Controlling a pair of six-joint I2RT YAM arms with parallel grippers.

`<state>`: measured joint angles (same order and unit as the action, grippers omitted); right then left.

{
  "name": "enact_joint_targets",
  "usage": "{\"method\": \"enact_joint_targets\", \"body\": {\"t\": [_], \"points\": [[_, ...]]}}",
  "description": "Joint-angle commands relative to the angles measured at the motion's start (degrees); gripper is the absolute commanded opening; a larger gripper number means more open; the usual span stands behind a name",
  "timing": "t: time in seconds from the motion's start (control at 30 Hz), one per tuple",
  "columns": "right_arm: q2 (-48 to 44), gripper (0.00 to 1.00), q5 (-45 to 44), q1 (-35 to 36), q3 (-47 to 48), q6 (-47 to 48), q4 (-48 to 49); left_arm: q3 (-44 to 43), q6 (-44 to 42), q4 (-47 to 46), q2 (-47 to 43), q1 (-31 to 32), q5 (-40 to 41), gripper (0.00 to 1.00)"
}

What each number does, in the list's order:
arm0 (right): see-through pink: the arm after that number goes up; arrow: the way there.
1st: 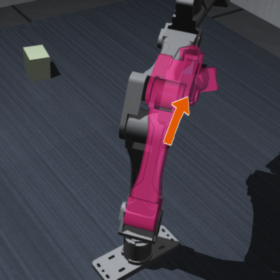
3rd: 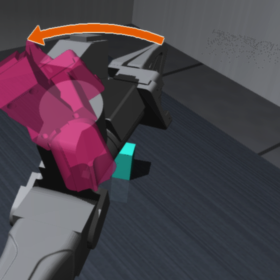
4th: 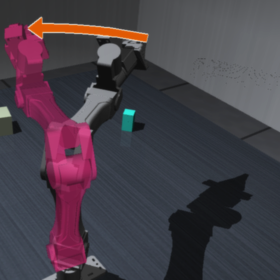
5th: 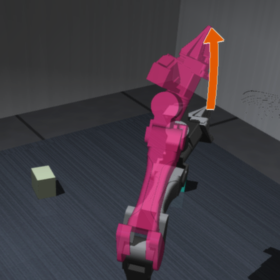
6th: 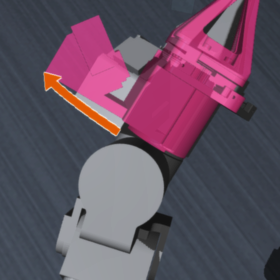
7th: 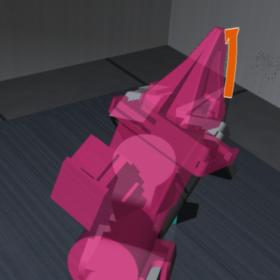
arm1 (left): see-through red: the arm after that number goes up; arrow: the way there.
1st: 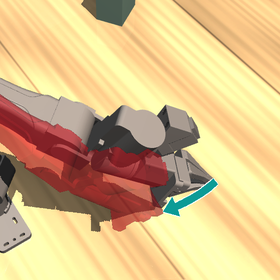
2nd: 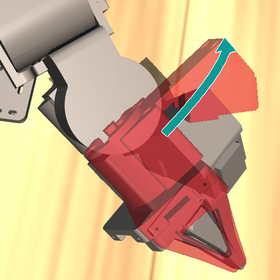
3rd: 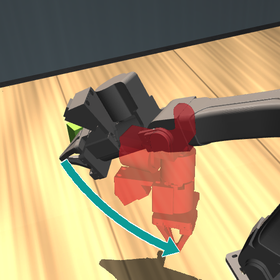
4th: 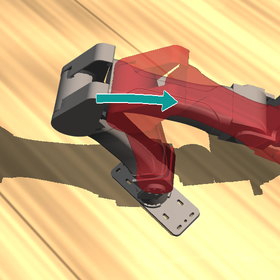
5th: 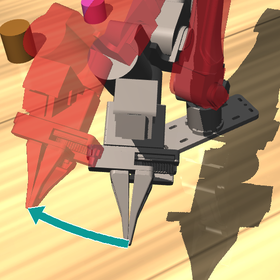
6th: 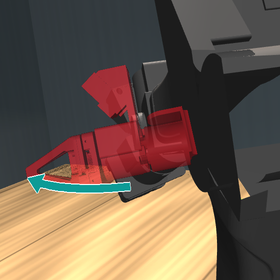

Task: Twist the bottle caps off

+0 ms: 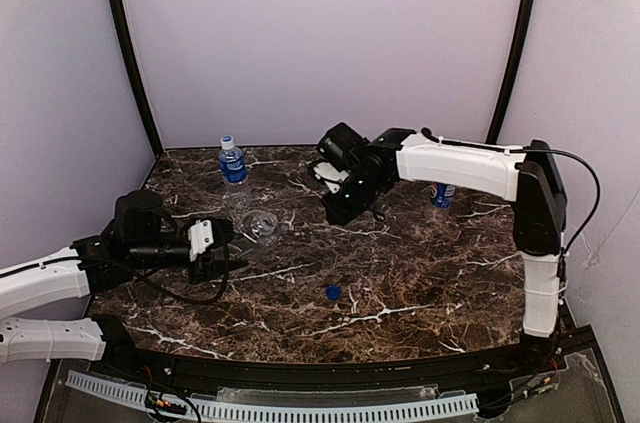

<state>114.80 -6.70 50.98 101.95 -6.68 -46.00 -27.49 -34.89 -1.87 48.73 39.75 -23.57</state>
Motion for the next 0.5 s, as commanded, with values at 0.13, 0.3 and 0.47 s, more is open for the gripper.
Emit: {"method": "enact_joint_targets", "body": {"t": [0.13,0.3,0.47], "points": [[6.03,0.0,11.64,1.62,-4.89,-12.88,-1.04,0.92,1.8,-2.59,-1.1,-0.2,0.05,0.05],[8.97,0.0,9.86,3.05,-6.29,-13.73,0.11,0.75,1.84,-2.76,-1.09,-0.2,0.32,0.05],[10.83,0.01,7.25,3.8,-7.03,-13.8,0.06,0.54,1.74,-2.64,-1.05,-0.2,0.46,0.05]]}}
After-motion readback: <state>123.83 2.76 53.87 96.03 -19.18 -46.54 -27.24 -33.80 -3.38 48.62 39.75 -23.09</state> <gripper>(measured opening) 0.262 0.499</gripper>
